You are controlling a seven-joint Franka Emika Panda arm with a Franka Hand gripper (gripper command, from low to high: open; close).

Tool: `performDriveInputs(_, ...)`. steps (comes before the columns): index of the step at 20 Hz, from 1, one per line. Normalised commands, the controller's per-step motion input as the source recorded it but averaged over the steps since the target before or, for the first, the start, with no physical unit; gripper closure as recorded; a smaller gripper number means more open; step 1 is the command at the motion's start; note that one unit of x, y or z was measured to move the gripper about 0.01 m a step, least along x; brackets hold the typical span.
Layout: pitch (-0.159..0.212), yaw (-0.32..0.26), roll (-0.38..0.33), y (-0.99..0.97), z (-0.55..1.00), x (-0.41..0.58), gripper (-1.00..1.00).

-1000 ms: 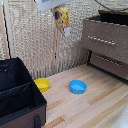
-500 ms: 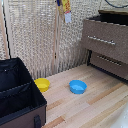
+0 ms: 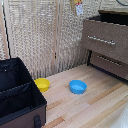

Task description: Locate and clasp the grip of the topmost drawer. Steadily and circumspectly yank the drawer open. Discover and seize the nutrition bar using your clamp. Deposit the nutrition bar in the accessible drawer. Unclench the nutrition bar.

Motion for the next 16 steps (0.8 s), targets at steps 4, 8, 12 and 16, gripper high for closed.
performDriveInputs(4, 0.157, -0.109, 0.007, -0.74, 0.80, 0.178, 1.00)
performDriveInputs(8, 0.114, -0.054, 0.053, -0.92, 0.84, 0.003, 1.00)
performDriveInputs(12, 0.070, -0.008, 0.083, -1.00, 0.76, -0.019, 1.00)
performDriveInputs(16, 0.003, 0.016, 0.082, -0.95, 0.54, -0.001, 1.00)
